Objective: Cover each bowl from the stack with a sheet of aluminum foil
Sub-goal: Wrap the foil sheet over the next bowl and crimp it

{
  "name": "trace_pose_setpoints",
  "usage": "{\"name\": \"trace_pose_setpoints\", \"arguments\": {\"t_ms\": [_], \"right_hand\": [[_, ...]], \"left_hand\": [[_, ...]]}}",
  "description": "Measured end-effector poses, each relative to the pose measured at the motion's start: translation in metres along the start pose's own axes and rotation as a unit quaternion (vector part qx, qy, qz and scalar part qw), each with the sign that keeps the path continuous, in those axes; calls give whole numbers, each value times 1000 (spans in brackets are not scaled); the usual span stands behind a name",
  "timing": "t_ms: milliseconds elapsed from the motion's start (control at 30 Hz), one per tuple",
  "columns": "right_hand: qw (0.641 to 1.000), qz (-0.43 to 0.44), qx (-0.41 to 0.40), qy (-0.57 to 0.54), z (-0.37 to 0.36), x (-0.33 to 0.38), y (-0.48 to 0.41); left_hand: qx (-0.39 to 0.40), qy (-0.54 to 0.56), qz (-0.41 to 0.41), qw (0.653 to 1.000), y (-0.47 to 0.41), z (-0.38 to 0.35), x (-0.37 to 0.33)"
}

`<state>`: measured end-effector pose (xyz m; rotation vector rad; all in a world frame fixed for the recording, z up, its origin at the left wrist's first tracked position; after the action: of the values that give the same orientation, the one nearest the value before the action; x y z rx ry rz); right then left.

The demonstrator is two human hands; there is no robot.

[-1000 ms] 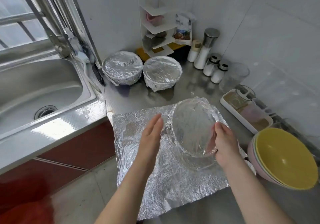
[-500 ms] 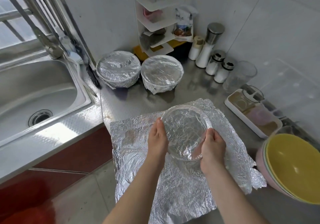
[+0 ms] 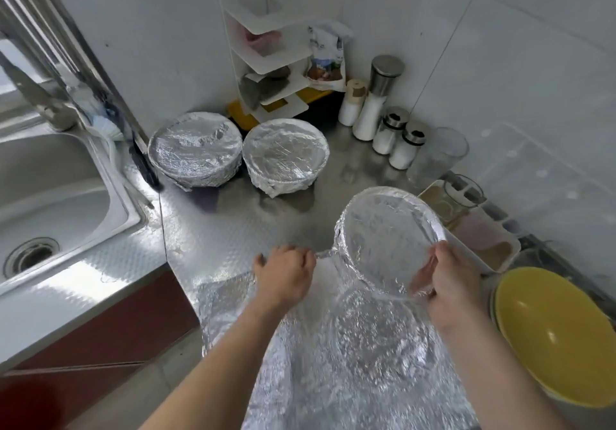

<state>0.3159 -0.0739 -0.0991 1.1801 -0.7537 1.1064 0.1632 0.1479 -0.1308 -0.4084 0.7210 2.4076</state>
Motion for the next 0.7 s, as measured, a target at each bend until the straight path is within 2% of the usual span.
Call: {"name": "trace_pose_setpoints", "arguments": {"t_ms": [67, 100, 133, 167, 200, 233, 367, 500, 700], "right_hand": [[1000, -1, 2, -8, -5, 6, -2], [1000, -1, -4, -9, -8, 10, -4], [1000, -1, -4, -11, -12, 13, -8], [1000, 3, -1, -12, -15, 17, -11], [1000, 7, -3, -8, -18, 21, -16], [1000, 10, -7, -9, -24, 27, -21], [999, 19, -32, -29, -40, 40, -40], [999, 0, -42, -27, -63, 41, -58], [992, -38, -83, -91, -84, 16, -73]], "left_hand": [[-14, 63, 20, 998, 0, 3, -2], [-11, 150, 34, 988, -1, 8, -2], [-6, 269, 38, 962, -3, 18, -6], [9, 390, 43, 920, -2, 26, -11], [23, 467, 38, 883, -4, 34, -20], [31, 494, 26, 868, -9, 44, -30], [4, 480, 12, 877, -30, 68, -40], [-21, 356, -22, 934, -56, 78, -51], [-55, 228, -58, 970, -74, 78, -59]]}}
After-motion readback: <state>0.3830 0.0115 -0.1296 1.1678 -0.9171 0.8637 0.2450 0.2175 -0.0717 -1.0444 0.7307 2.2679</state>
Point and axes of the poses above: each hand's wrist, its own y-axis away from the middle knuckle, its own z-axis out of the back of the hand, x = y × z, the point moved 8 cm from there along -y, towards the middle knuckle, and after that the axes turned 8 degrees about z, right-handed, at the moved point
